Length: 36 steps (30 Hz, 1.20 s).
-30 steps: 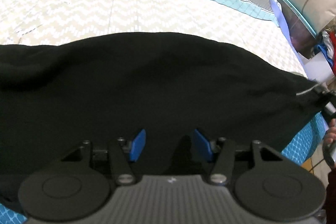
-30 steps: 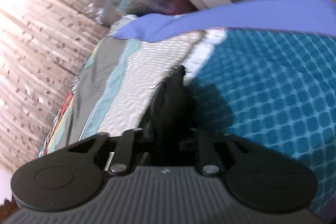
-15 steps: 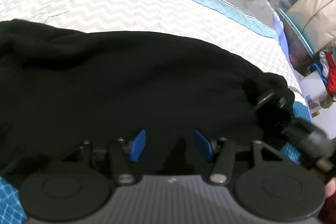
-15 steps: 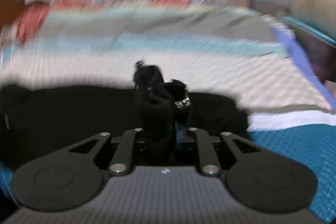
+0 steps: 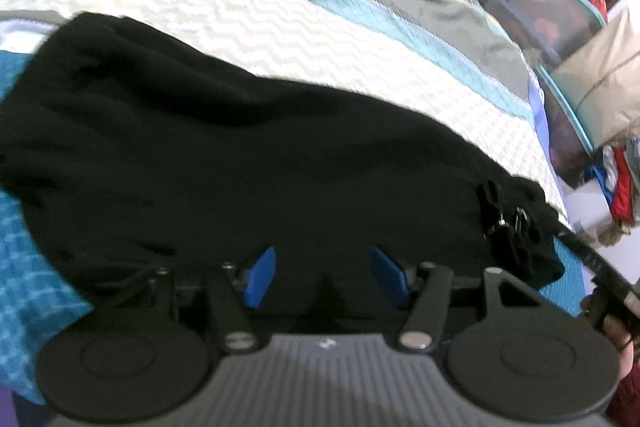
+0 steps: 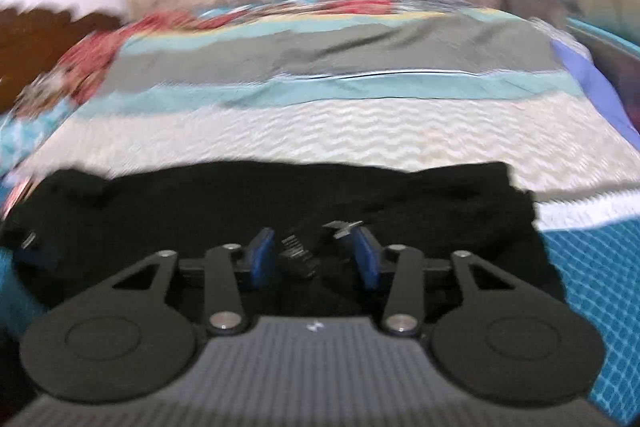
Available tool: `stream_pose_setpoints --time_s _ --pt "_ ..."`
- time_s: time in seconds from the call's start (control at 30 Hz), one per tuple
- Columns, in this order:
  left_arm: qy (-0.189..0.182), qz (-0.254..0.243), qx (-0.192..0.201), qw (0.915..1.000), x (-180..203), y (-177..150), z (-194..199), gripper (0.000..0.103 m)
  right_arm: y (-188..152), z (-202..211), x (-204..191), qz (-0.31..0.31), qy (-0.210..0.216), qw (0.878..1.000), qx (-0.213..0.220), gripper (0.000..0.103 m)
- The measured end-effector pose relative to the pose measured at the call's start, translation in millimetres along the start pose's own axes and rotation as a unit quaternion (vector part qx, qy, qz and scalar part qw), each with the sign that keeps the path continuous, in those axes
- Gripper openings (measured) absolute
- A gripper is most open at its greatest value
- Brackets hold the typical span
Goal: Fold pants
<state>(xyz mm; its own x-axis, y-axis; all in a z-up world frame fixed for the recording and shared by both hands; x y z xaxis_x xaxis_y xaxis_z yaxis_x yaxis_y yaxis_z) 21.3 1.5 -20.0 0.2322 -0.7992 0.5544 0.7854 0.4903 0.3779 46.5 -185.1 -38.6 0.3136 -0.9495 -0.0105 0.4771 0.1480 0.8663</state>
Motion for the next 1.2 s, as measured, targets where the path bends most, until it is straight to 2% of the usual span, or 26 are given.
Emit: stream_pose_setpoints --time_s 0.1,0.2,0.27,0.33,0.37,0.4,0.57,0.6,0.67,0.73,0.77,0.8,0.83,0.87,0.93,1.03,1.1,1.2 --pt "-0.002 0.016 0.021 0.9997 -17.5 6.7 19.6 0.056 6.0 10.2 37.9 -0.089 -0.043 0.995 0.032 0.042" --pt "-0.006 0.036 0.023 0.999 -33.0 8.3 29.0 0.056 -11.8 22.2 81.1 -0.194 -0.072 0.977 0.043 0.041" --pt "-0.005 0.044 0.022 0.9988 -37.6 8.5 28.2 0.056 -27.5 18.8 105.3 -0.263 -0.072 0.961 0.031 0.042" --pt "-0.001 0.049 0.02 0.9986 -37.6 9.1 23.3 0.056 -34.0 8.1 118.8 -0.319 -0.048 0.946 0.026 0.04" --pt "0.001 0.049 0.019 0.9986 -35.2 9.6 20.7 0.056 -31.9 -3.6 122.1 -0.332 -0.041 0.942 0.018 0.032" --pt "0.001 0.046 0.018 0.9988 -33.8 8.9 20.4 0.056 -27.0 -13.6 125.5 -0.336 -0.041 0.941 0.009 0.006" --pt "0.004 0.023 0.014 0.9996 -21.0 5.4 17.6 0.057 36.8 -41.7 114.4 -0.26 -0.034 0.964 0.029 0.007" --pt "0.006 0.024 0.011 0.9996 -21.7 4.8 17.1 0.057 45.4 -53.7 111.1 -0.248 -0.032 0.968 0.023 0.01" --pt "0.008 0.029 0.007 0.9995 -22.7 5.6 16.1 0.057 40.7 -93.6 101.0 -0.238 -0.008 0.97 -0.04 0.017" --pt "0.007 0.026 0.008 0.9996 -20.7 7.3 17.1 0.057 22.7 -121.0 89.8 -0.263 0.06 0.957 -0.104 0.018" --pt "0.008 0.023 0.008 0.9997 -20.2 7.7 16.7 0.058 20.4 -119.2 91.5 -0.267 0.058 0.957 -0.099 0.018" --pt "0.009 0.022 0.005 0.9997 -20.6 7.9 15.4 0.058 23.6 -107.9 96.6 -0.269 0.053 0.959 -0.073 0.023" --pt "0.011 0.021 0.0 0.9997 -19.8 7.9 12.1 0.058 26.1 -93.2 103.5 -0.278 0.053 0.958 -0.046 0.033" --pt "0.013 0.019 -0.005 0.9997 -18.7 7.8 8.8 0.058 27.5 -75.6 113.1 -0.292 0.051 0.955 -0.014 0.037" --pt "0.015 0.013 -0.012 0.9997 -14.5 7.4 2.3 0.058 22.2 -46.5 131.9 -0.305 0.028 0.952 0.023 0.039" --pt "0.012 0.007 -0.017 0.9998 -7.2 5.7 -3.8 0.058 4.8 -17.1 151.5 -0.308 -0.015 0.951 0.031 0.039" --pt "0.012 0.005 -0.02 0.9997 -3.4 3.6 -7.0 0.058 1.0 -10.3 151.8 -0.301 -0.025 0.953 0.029 0.038" --pt "0.017 0.004 -0.022 0.9996 -2.5 -1.4 -6.5 0.058 12.5 -18.2 137.1 -0.275 -0.025 0.961 0.031 0.038"
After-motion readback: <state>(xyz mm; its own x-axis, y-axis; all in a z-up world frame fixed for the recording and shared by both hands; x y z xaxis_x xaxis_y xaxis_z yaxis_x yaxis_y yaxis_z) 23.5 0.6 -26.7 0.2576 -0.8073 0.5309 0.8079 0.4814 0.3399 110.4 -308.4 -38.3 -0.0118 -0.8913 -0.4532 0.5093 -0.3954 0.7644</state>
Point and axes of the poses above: each gripper's, at about its wrist camera, not at the fingertips, and z roughly against the way its jaws point, x to its right, y to its top, the point moved 10 cm from there along -z, roughly the way its jaws point, and after that the axes turned 11 degrees about z, right-handed, at the moved point
